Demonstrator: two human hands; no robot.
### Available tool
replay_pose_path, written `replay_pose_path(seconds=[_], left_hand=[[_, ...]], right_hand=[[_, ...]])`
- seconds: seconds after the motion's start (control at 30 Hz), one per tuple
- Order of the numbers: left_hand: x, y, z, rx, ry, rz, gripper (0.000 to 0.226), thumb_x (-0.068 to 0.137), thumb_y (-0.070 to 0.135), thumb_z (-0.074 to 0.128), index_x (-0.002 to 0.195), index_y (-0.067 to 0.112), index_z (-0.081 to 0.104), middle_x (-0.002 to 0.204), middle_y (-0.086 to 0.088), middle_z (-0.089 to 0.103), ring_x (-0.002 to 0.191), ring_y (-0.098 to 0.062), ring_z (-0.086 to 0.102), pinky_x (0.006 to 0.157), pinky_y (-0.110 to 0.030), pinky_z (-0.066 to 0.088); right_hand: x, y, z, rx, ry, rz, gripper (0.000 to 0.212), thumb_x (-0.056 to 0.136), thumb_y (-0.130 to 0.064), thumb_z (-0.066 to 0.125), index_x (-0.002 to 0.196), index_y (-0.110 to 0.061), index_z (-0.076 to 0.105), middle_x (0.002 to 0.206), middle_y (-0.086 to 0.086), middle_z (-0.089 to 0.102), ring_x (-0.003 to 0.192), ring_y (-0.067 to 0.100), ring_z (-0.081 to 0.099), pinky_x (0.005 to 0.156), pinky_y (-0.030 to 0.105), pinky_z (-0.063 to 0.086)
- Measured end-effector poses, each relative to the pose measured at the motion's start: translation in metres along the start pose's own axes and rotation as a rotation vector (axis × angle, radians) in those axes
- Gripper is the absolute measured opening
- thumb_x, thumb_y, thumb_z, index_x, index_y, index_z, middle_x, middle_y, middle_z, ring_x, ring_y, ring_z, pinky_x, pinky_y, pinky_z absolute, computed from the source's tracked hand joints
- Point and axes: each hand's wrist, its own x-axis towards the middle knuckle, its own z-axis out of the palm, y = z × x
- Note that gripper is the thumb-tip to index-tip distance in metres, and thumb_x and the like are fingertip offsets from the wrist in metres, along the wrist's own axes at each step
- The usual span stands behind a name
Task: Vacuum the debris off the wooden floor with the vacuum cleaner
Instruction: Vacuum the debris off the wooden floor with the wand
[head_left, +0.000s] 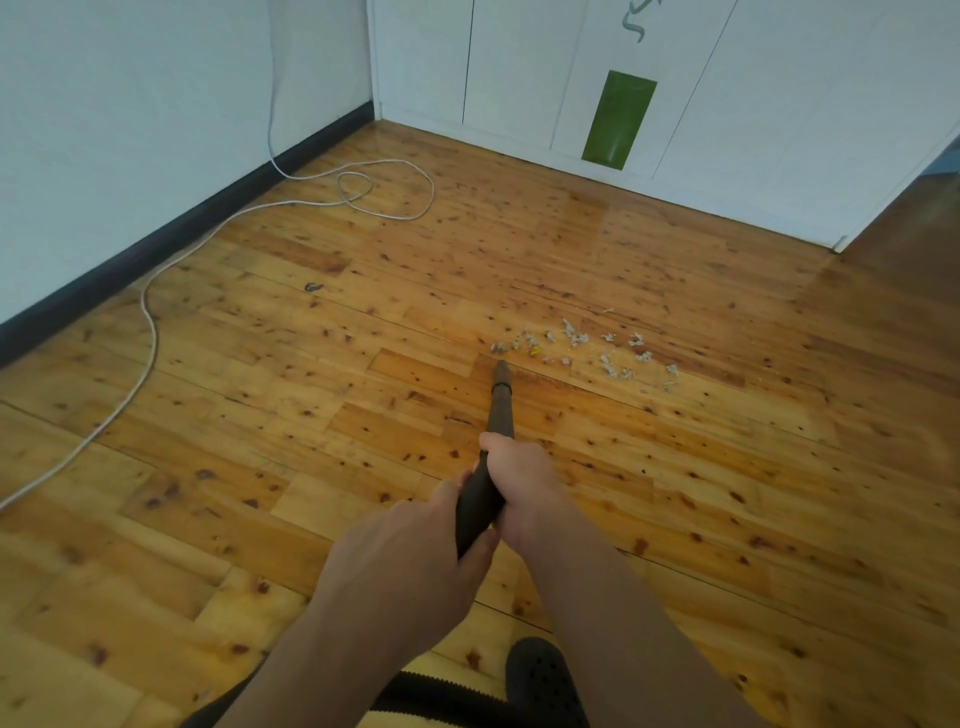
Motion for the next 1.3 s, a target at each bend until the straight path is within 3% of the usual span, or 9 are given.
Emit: replay_pose_path(seconds=[0.33, 0.53, 0.7, 0.8, 1.03, 1.17, 1.3], left_hand=[[0.002, -0.006, -0.005, -0.006, -0.018, -0.010, 0.041, 0.097, 0.063, 0.031, 0.121, 0.030, 0.038, 0.068, 0.013, 0.049, 0.049, -0.002, 0.045, 0.042, -0.015, 0.027], [0.002, -0.008, -0.008, -0.018, -0.020, -0.030, 0.028, 0.095, 0.064, 0.031, 0.096, 0.036, 0.027, 0.068, 0.012, 0.050, 0.048, -0.002, 0.046, 0.042, -0.014, 0.026], [0.002, -0.012, -0.008, -0.004, -0.010, -0.054, 0.029, 0.095, 0.064, 0.031, 0.103, 0.037, 0.032, 0.065, 0.012, 0.050, 0.046, -0.001, 0.045, 0.039, -0.014, 0.025], [0.001, -0.015, -0.008, -0.003, -0.003, -0.072, 0.027, 0.095, 0.065, 0.032, 0.097, 0.038, 0.029, 0.064, 0.013, 0.049, 0.046, 0.000, 0.045, 0.040, -0.014, 0.025], [-0.003, -0.024, -0.006, 0.022, 0.006, -0.093, 0.029, 0.095, 0.063, 0.032, 0.097, 0.034, 0.032, 0.065, 0.012, 0.049, 0.047, -0.001, 0.045, 0.040, -0.014, 0.025], [-0.003, -0.029, -0.006, 0.030, 0.015, -0.102, 0.038, 0.096, 0.062, 0.031, 0.116, 0.030, 0.038, 0.067, 0.013, 0.048, 0.048, -0.002, 0.044, 0.042, -0.015, 0.026], [-0.004, -0.032, -0.009, 0.023, -0.011, -0.111, 0.030, 0.096, 0.062, 0.031, 0.100, 0.032, 0.032, 0.067, 0.012, 0.049, 0.048, -0.003, 0.045, 0.042, -0.015, 0.025]], right_hand=[[0.000, -0.003, 0.010, -0.034, 0.010, -0.005, 0.026, 0.098, -0.018, 0.053, 0.118, -0.002, 0.053, 0.079, 0.012, 0.056, 0.055, 0.020, 0.054, 0.033, 0.019, 0.043], [0.002, -0.003, 0.014, -0.030, 0.003, -0.006, 0.025, 0.098, -0.019, 0.053, 0.117, -0.002, 0.054, 0.073, 0.010, 0.055, 0.046, 0.017, 0.054, 0.034, 0.020, 0.044], [0.002, -0.001, 0.021, -0.010, -0.009, -0.006, 0.022, 0.097, -0.017, 0.054, 0.114, -0.002, 0.054, 0.074, 0.010, 0.055, 0.050, 0.018, 0.054, 0.035, 0.020, 0.044], [0.001, 0.001, 0.025, -0.016, -0.032, 0.000, 0.023, 0.098, -0.017, 0.054, 0.115, -0.002, 0.054, 0.075, 0.010, 0.054, 0.050, 0.019, 0.053, 0.035, 0.020, 0.043], [0.000, 0.003, 0.038, -0.073, -0.052, 0.004, 0.031, 0.099, -0.020, 0.053, 0.126, -0.004, 0.052, 0.075, 0.010, 0.054, 0.053, 0.019, 0.054, 0.033, 0.019, 0.042], [0.000, 0.006, 0.045, -0.102, -0.067, 0.001, 0.035, 0.098, -0.021, 0.053, 0.128, -0.002, 0.054, 0.075, 0.010, 0.055, 0.051, 0.019, 0.055, 0.033, 0.019, 0.042], [0.002, 0.009, 0.050, -0.093, -0.078, 0.001, 0.034, 0.097, -0.020, 0.054, 0.126, -0.002, 0.053, 0.077, 0.011, 0.055, 0.051, 0.019, 0.054, 0.034, 0.020, 0.043]])
